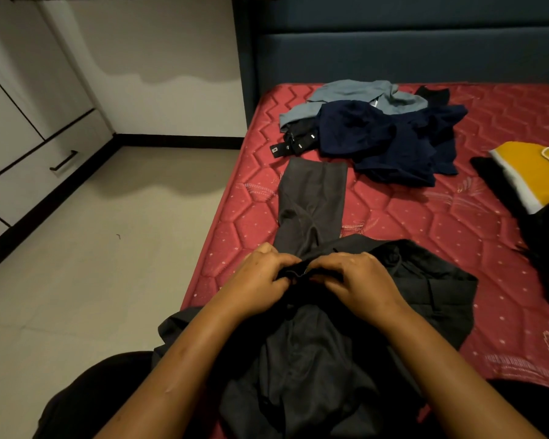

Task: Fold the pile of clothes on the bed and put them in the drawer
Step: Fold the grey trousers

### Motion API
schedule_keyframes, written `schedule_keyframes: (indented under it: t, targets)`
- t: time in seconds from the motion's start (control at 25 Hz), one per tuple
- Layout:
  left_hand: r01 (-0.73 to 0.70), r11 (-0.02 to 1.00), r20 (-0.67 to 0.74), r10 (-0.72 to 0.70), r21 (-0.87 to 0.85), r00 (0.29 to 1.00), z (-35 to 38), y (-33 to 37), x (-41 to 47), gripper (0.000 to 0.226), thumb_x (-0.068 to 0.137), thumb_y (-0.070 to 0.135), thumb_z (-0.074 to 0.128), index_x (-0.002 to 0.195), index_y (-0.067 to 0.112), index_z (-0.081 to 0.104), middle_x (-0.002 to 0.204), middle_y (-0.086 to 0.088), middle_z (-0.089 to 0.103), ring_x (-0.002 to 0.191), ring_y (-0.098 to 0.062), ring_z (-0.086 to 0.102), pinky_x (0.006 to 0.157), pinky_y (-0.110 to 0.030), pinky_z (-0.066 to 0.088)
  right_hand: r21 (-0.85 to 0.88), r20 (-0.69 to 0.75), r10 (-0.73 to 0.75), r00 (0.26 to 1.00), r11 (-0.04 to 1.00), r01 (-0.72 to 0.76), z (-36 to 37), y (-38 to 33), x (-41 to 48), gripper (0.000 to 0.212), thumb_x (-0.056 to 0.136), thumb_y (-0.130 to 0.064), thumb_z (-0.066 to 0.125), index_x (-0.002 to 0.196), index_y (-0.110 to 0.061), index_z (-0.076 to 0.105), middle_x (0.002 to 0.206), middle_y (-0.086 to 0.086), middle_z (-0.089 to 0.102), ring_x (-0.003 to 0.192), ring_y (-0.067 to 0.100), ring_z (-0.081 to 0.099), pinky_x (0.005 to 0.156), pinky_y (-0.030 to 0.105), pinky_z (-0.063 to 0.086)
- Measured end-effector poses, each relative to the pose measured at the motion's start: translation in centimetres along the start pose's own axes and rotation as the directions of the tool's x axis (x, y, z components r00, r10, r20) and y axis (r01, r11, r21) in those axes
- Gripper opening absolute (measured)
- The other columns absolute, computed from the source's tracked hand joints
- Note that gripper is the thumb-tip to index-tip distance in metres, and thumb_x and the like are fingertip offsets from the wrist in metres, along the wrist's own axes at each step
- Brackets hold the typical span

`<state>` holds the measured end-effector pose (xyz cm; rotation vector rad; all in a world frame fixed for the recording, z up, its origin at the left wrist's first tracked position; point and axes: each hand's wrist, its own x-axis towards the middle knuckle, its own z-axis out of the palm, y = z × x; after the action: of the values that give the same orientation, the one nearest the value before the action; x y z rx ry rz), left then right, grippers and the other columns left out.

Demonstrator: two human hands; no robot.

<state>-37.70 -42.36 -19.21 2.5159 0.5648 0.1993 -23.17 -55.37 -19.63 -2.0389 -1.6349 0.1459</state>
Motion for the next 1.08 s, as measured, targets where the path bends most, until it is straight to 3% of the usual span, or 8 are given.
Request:
schedule_keyframes:
  t: [0.16,0.28,0.4,0.56,0.64,0.76,0.92,1.08]
  targets:
    - [-0.004,1.000,-0.039,0.003,-0.017,0.999,0.4,0.3,-0.2,0.043,0.085,0.010,0.060,0.124,0.027,0.064,0.094,-0.005,0.052,0.096,-0.020,0.050,0.088,-0.031,0.042,-0.052,0.024,0.086,0.996,0.995,-0.085,-0.1,-0.2,-0.1,0.031,0.083,-0.056,0.052,0.093,-0.030,0.066,0.091,-0.006,0.072,0.089,0.019,0.067,0.073,0.033,0.046]
    - [-0.015,1.000,-0.092,0.015,-0.001,0.996,0.3,0.6,-0.2,0.036,0.089,0.017,0.061,0.123,0.029,0.065,0.091,-0.002,0.049,0.095,-0.017,0.049,0.085,-0.029,0.041,-0.007,-0.017,0.244,0.970,0.970,-0.244,-0.2,-0.4,-0.1,0.030,0.084,-0.051,0.062,0.073,-0.027,0.049,0.079,-0.001,0.067,0.082,0.025,0.063,0.064,0.033,0.041]
    - [-0.026,0.998,-0.092,0.031,0.053,0.995,0.5,0.8,-0.2,0.032,0.091,0.026,0.060,0.122,0.032,0.064,0.089,-0.001,0.048,0.093,-0.018,0.051,0.082,-0.029,0.041,-0.009,-0.023,0.297,0.955,0.955,-0.297,-0.3,-0.6,-0.1,0.020,0.085,-0.047,0.062,0.091,-0.029,0.059,0.088,-0.004,0.069,0.089,0.025,0.064,0.069,0.033,0.045]
    - [-0.033,0.993,-0.108,0.046,0.117,0.993,-0.1,1.0,0.5,0.033,0.093,0.031,0.058,0.126,0.034,0.062,0.086,0.002,0.045,0.093,-0.017,0.048,0.081,-0.029,0.035,0.024,-0.021,0.325,0.945,0.946,-0.325,-1.0,-0.8,0.1,0.031,0.085,-0.044,0.063,0.113,-0.036,0.052,0.088,-0.005,0.066,0.092,0.027,0.064,0.072,0.034,0.045]
    - [-0.051,0.985,-0.111,0.070,0.164,0.991,-0.2,1.0,0.6,0.033,0.094,0.034,0.056,0.126,0.036,0.061,0.084,0.005,0.047,0.094,-0.016,0.046,0.080,-0.031,0.035,0.021,0.006,0.323,0.946,0.946,-0.323,-1.3,-0.6,0.0,0.035,0.086,-0.043,0.062,0.118,-0.041,0.051,0.099,-0.005,0.069,0.095,0.025,0.064,0.076,0.033,0.047]
    - [-0.060,0.967,-0.169,0.104,0.248,0.980,-0.1,0.7,0.5,0.030,0.093,0.044,0.050,0.118,0.035,0.064,0.088,0.008,0.062,0.092,-0.017,0.047,0.074,-0.032,0.033,0.001,0.050,0.328,0.943,0.944,-0.329,-1.7,0.0,0.2,0.019,0.086,-0.044,0.062,0.105,-0.039,0.061,0.101,-0.009,0.069,0.098,0.020,0.063,0.077,0.031,0.047]
    - [-0.053,0.914,-0.289,0.182,0.403,0.940,-0.2,0.3,0.8,0.040,0.085,0.056,0.036,0.100,0.034,0.066,0.090,0.013,0.069,0.081,-0.017,0.048,0.068,-0.030,0.029,0.111,0.199,0.290,0.936,0.942,-0.316,-3.0,1.6,0.7,0.009,0.085,-0.042,0.065,0.081,-0.035,0.062,0.081,-0.007,0.065,0.084,0.018,0.063,0.076,0.036,0.050]
    - [-0.035,0.957,-0.382,0.148,0.287,0.912,0.5,0.0,0.8,0.033,0.087,0.051,0.041,0.098,0.030,0.064,0.093,0.013,0.065,0.085,-0.017,0.049,0.071,-0.033,0.042,0.181,0.354,0.237,0.904,0.931,-0.316,-3.9,3.4,-0.1,0.020,0.089,-0.031,0.065,0.070,-0.030,0.058,0.075,-0.006,0.060,0.075,0.007,0.057,0.077,0.033,0.047]
